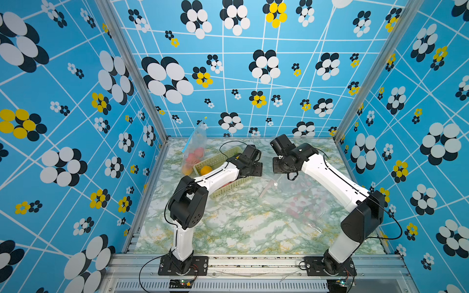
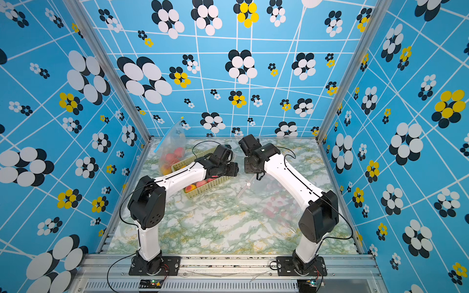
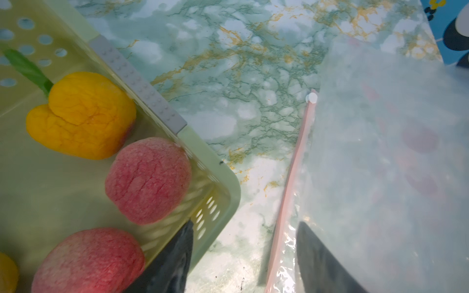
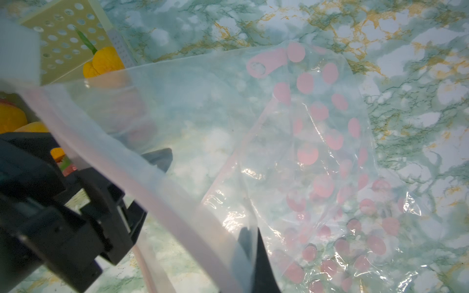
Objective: Place the peach in a zip-top bag and seal the zipper
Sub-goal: Open the zipper of the food storage bag at the center of the board, then pick up the peach from the basket.
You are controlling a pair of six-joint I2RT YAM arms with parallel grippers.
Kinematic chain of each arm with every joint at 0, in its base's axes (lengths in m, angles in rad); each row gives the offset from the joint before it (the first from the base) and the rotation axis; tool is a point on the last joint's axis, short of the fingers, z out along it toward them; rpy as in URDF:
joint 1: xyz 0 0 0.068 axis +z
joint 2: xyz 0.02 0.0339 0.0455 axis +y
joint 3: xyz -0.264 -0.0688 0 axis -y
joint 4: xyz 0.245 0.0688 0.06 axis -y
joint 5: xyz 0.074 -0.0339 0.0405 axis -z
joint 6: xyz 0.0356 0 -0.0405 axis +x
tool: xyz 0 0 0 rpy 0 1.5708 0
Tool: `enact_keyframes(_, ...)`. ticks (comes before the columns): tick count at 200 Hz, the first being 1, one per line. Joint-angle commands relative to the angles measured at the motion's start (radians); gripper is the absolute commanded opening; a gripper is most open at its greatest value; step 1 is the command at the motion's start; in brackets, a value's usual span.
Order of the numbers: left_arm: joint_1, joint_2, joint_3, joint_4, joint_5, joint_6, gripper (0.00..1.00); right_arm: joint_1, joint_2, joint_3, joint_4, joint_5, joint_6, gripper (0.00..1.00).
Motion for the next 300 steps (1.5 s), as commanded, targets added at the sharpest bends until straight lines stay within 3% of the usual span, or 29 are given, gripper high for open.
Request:
enact_keyframes(1,0.014,-0.079,-0.032,0.082,0.141,-0.024,0.73,0.005,0.025,0.035,-0.033,-0.007,0.003,0.00)
enact_keyframes(28,0.015,-0.154,-0.057,0.099,0.189,-0.031,0.83,0.004,0.049,0.054,-0.039,-0.008,-0.004,0.00)
enact_keyframes(63,0.028,-0.249,-0.126,0.104,0.175,-0.045,0.87,0.005,0.070,0.067,-0.042,-0.008,-0.006,0.00)
enact_keyframes(90,0.050,-0.311,-0.174,0.092,0.099,-0.045,0.87,0.005,0.079,0.071,-0.037,-0.016,-0.007,0.00)
enact_keyframes(120,0.107,-0.329,-0.198,0.078,0.012,-0.032,0.80,0.005,0.083,0.072,-0.031,-0.021,-0.007,0.00)
enact_keyframes(181,0.231,-0.090,-0.021,-0.013,0.020,0.018,0.79,0.004,0.080,0.059,-0.030,-0.014,-0.004,0.00)
enact_keyframes(300,0.277,0.262,0.286,-0.136,0.015,-0.004,0.78,0.004,0.089,0.046,-0.007,-0.024,0.005,0.00)
